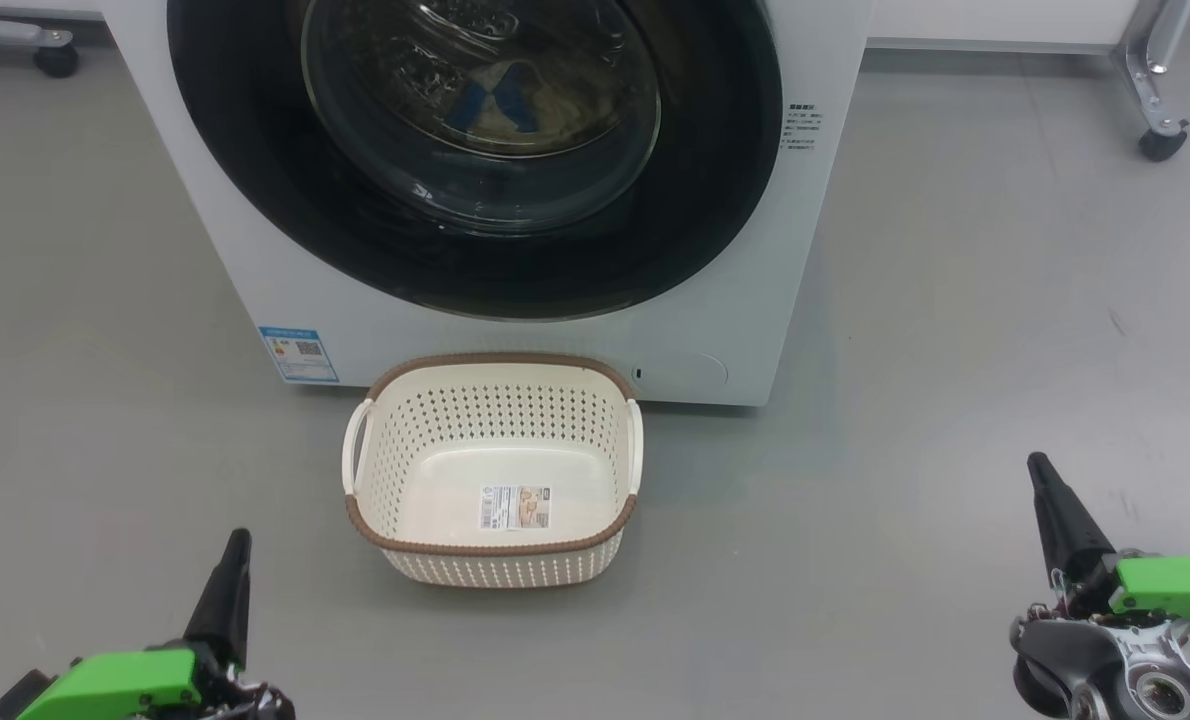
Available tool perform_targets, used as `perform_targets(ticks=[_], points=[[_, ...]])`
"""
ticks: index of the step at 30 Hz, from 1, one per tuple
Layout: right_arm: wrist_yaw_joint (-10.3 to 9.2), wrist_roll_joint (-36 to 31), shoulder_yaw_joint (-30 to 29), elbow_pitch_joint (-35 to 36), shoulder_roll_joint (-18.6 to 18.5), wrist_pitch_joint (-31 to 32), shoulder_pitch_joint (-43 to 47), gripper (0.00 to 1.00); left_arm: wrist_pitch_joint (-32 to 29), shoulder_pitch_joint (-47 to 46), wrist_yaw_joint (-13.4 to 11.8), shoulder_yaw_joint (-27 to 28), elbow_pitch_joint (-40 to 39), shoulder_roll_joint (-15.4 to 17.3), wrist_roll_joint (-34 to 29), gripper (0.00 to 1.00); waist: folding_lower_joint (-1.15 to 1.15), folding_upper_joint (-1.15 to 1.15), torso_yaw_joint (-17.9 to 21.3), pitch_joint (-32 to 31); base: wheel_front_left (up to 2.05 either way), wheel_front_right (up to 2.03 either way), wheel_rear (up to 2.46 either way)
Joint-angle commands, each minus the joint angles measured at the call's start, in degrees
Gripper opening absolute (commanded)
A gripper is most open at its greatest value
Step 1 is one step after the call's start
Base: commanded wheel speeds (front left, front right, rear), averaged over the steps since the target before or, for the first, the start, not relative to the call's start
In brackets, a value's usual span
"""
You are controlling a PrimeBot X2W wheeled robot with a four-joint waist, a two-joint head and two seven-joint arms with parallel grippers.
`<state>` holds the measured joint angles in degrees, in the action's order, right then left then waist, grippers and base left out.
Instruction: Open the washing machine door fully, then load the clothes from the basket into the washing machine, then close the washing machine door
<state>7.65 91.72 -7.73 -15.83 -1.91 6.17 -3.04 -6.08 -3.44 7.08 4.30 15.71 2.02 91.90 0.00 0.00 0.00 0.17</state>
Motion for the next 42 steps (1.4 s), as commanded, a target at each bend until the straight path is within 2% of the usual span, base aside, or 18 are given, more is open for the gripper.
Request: perform_targets(ticks=[1, 42], points=[[-0.16, 0.4, 1.2, 1.8, -1.0, 0.3, -3.1, 0.0, -0.3, -2.8, 0.4, 2.1, -1.6, 1.0, 0.3, 0.0, 0.0, 0.0, 0.0, 0.0, 0.0, 0.0, 0.0], [-0.16, 0.4, 1.2, 1.8, -1.0, 0.3, -3.1, 0.0, -0.4, -2.8, 0.4, 2.2, -1.7, 0.9, 0.3, 0.0, 0.0, 0.0, 0.0, 0.0, 0.0, 0.0, 0.0]])
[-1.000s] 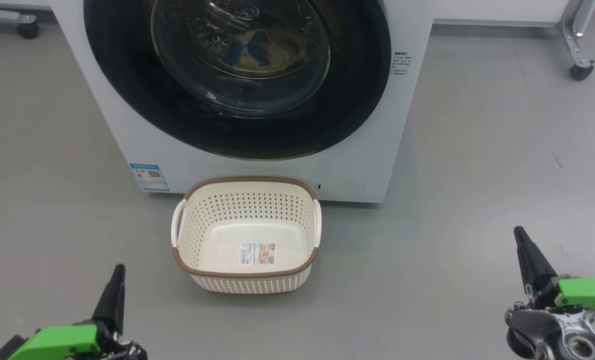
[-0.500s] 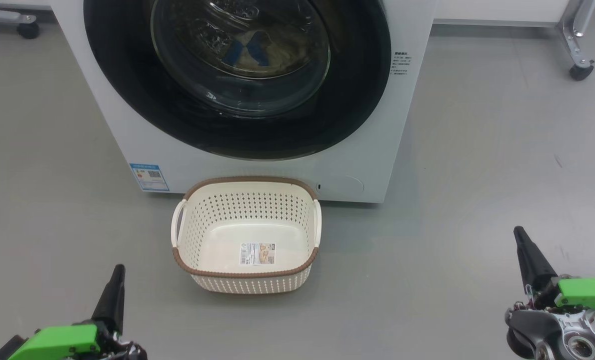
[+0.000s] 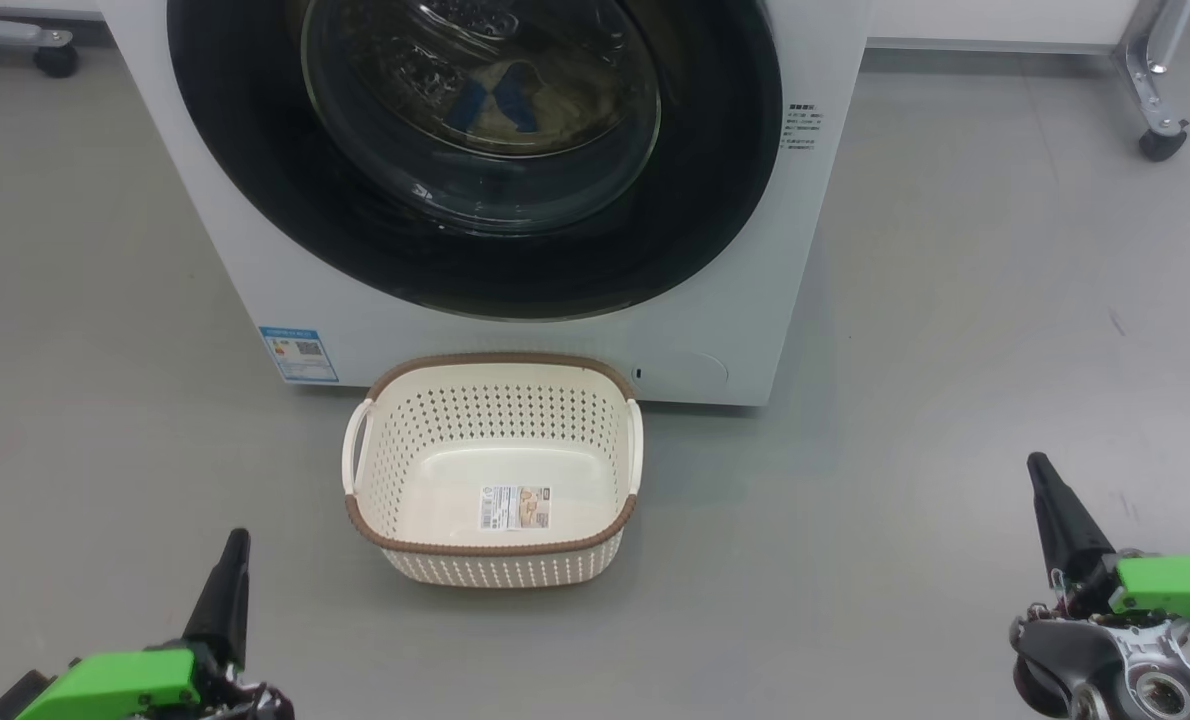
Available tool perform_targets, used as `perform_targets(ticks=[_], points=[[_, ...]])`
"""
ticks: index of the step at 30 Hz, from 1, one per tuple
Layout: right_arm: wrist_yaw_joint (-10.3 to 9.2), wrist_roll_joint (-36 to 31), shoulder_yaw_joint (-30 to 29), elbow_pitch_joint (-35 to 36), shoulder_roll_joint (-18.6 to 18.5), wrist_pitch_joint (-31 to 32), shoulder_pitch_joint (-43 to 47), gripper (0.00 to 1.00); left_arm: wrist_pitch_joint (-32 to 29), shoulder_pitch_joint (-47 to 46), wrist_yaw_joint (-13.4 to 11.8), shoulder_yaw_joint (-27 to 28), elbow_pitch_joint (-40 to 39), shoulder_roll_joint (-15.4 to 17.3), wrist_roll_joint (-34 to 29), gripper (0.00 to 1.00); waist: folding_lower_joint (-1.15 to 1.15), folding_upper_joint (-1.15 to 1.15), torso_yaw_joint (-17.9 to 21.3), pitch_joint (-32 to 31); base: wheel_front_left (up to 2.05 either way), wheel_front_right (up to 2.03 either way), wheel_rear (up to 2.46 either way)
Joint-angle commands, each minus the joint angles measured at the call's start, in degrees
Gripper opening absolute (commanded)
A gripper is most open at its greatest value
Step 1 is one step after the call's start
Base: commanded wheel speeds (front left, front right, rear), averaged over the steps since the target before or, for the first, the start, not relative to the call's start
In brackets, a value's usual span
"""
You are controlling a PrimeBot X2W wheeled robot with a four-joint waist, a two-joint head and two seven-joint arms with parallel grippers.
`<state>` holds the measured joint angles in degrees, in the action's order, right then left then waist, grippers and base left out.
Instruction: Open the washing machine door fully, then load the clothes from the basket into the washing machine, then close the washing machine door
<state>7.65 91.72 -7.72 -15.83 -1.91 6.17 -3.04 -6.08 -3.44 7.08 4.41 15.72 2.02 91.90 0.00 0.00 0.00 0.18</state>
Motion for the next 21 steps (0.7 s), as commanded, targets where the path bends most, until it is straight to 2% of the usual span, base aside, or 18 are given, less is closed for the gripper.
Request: perform_targets(ticks=[1, 21], points=[[-0.16, 0.4, 1.2, 1.8, -1.0, 0.3, -3.1, 0.0, -0.4, -2.8, 0.4, 2.1, -1.7, 0.9, 0.3, 0.0, 0.0, 0.0, 0.0, 0.0, 0.0, 0.0, 0.0], [-0.16, 0.4, 1.2, 1.8, -1.0, 0.3, -3.1, 0.0, -0.4, -2.8, 0.4, 2.1, -1.7, 0.9, 0.3, 0.0, 0.0, 0.0, 0.0, 0.0, 0.0, 0.0, 0.0]])
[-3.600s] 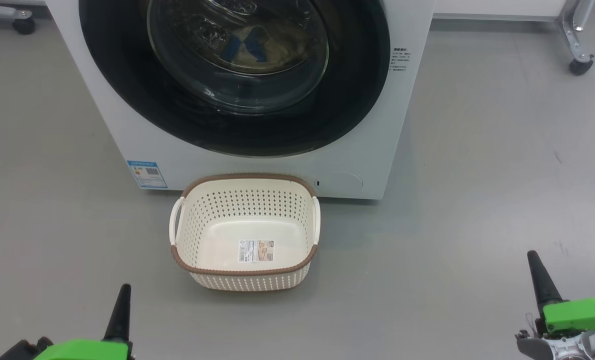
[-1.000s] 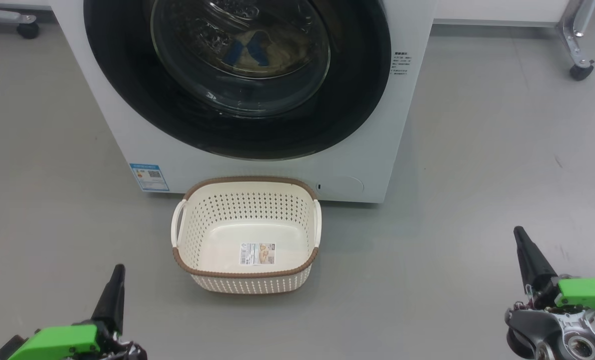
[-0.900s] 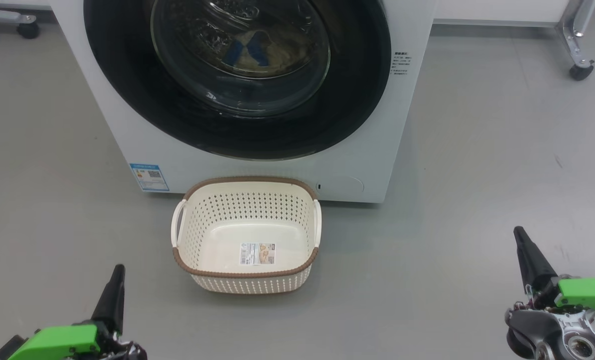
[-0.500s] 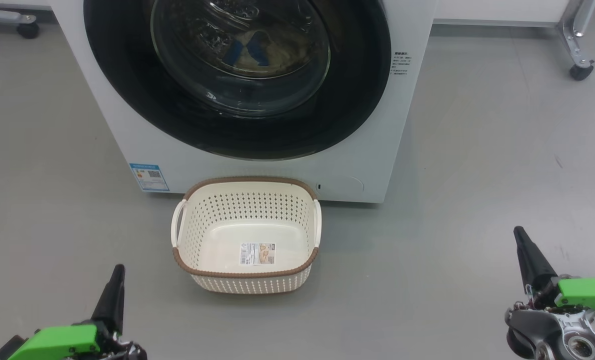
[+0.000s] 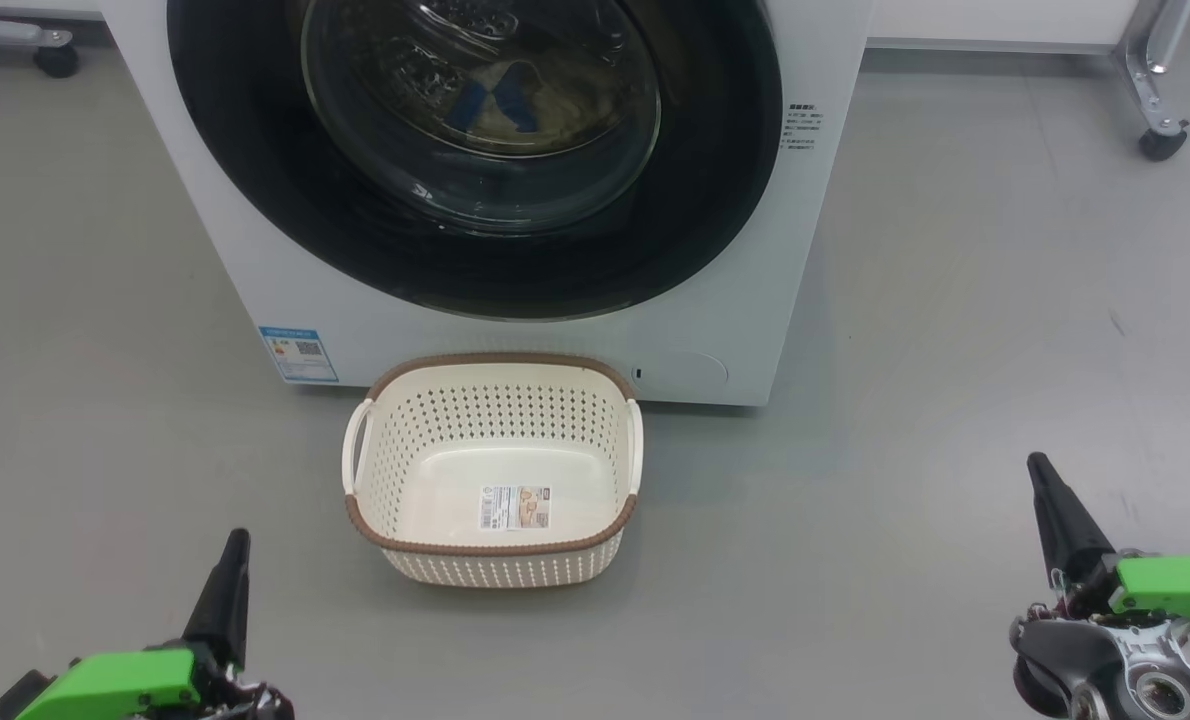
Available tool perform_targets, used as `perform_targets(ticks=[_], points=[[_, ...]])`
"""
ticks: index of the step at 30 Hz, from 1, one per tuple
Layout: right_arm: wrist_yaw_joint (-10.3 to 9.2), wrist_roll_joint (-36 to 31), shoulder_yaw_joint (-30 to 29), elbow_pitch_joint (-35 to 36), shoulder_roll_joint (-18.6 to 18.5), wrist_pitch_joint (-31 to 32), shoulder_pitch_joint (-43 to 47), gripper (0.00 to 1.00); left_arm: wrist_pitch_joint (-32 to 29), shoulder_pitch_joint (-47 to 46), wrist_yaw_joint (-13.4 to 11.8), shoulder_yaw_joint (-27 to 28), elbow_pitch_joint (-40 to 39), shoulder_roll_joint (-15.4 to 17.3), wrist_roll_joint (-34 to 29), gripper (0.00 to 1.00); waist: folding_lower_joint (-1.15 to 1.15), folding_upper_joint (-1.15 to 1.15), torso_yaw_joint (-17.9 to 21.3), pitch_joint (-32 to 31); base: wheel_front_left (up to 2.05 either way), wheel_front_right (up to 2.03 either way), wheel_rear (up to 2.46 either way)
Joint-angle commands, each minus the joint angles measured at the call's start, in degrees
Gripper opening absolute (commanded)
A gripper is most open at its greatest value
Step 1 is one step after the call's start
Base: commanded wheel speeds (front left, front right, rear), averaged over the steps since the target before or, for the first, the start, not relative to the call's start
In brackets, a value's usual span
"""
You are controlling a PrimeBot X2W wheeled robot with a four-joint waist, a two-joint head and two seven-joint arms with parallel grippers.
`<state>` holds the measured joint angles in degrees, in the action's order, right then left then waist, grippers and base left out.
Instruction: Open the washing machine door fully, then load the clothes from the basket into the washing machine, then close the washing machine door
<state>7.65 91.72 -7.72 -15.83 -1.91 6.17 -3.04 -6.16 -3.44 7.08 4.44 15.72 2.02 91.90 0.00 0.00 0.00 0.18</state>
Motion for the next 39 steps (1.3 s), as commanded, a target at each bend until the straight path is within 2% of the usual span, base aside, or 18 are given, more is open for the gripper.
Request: perform_targets(ticks=[1, 39], points=[[-0.16, 0.4, 1.2, 1.8, -1.0, 0.3, -3.1, 0.0, -0.3, -2.8, 0.4, 2.1, -1.7, 0.9, 0.3, 0.0, 0.0, 0.0, 0.0, 0.0, 0.0, 0.0, 0.0], [-0.16, 0.5, 1.2, 1.8, -1.0, 0.3, -3.1, 0.0, -0.4, -2.8, 0.4, 2.1, -1.7, 0.9, 0.2, 0.0, 0.0, 0.0, 0.0, 0.0, 0.0, 0.0, 0.0]])
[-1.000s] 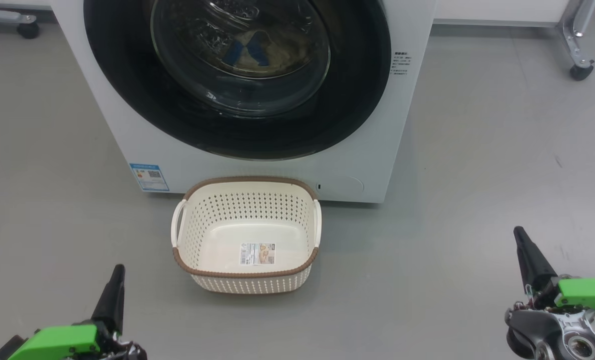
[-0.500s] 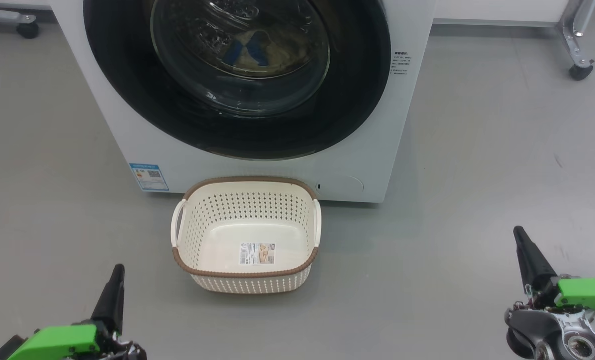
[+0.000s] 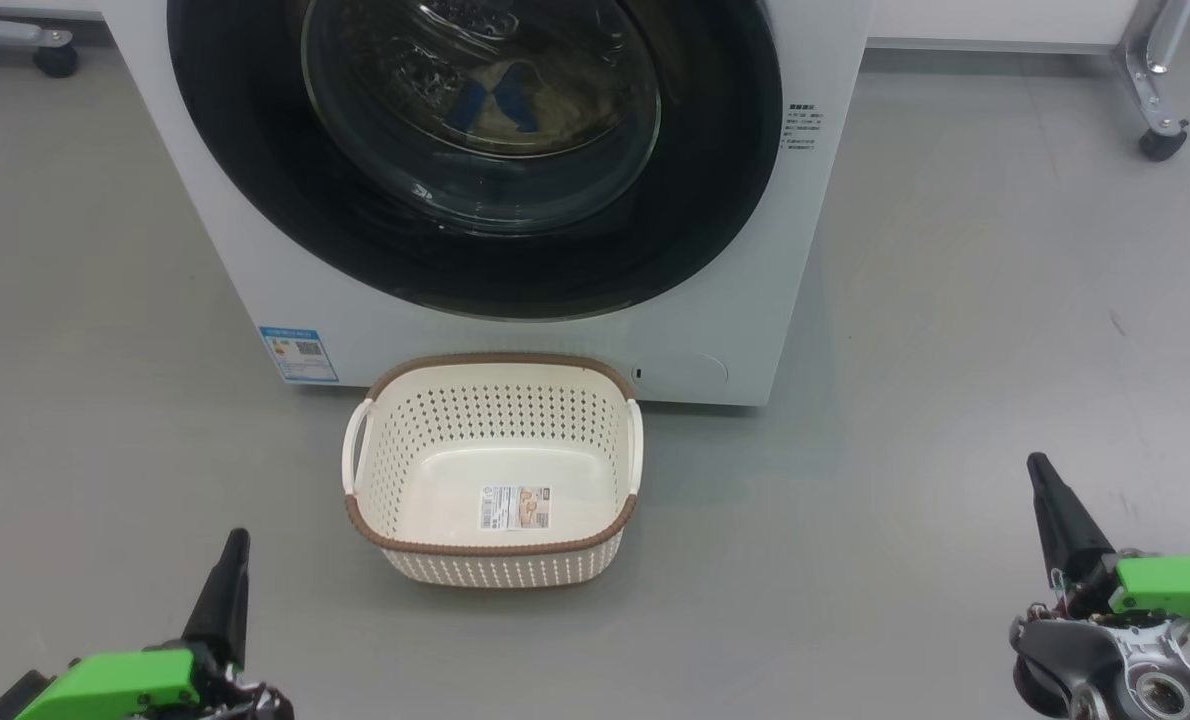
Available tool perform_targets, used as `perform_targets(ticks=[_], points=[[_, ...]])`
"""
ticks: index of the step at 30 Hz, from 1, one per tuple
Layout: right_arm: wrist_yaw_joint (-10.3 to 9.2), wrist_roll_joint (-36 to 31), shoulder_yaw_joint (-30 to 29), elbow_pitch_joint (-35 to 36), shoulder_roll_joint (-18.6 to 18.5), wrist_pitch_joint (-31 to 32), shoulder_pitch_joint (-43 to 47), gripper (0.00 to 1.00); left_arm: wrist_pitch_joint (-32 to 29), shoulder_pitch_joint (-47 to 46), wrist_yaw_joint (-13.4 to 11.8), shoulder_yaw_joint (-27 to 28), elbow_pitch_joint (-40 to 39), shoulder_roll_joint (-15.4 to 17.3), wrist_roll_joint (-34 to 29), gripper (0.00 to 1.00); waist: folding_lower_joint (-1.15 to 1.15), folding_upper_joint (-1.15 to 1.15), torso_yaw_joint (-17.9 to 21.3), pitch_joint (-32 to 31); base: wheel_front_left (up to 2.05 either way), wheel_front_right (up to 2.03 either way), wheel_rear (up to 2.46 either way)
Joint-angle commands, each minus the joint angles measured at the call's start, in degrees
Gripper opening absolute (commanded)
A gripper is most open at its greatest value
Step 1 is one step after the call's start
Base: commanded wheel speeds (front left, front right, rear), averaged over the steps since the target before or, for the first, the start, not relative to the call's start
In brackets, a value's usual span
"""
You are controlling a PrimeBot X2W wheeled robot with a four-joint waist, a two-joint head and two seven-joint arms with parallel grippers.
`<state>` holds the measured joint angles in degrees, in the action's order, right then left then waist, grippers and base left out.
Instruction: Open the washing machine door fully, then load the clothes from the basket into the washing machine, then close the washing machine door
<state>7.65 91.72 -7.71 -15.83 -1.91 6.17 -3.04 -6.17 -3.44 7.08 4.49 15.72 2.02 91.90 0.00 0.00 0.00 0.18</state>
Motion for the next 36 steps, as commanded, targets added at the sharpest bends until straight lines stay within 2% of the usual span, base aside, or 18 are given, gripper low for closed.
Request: perform_targets(ticks=[1, 36], points=[[-0.16, 0.5, 1.2, 1.8, -1.0, 0.3, -3.1, 0.0, -0.3, -2.8, 0.4, 2.1, -1.7, 0.9, 0.2, 0.0, 0.0, 0.0, 0.0, 0.0, 0.0, 0.0, 0.0], [-0.16, 0.5, 1.2, 1.8, -1.0, 0.3, -3.1, 0.0, -0.4, -2.8, 0.4, 2.1, -1.7, 0.9, 0.2, 0.0, 0.0, 0.0, 0.0, 0.0, 0.0, 0.0, 0.0]])
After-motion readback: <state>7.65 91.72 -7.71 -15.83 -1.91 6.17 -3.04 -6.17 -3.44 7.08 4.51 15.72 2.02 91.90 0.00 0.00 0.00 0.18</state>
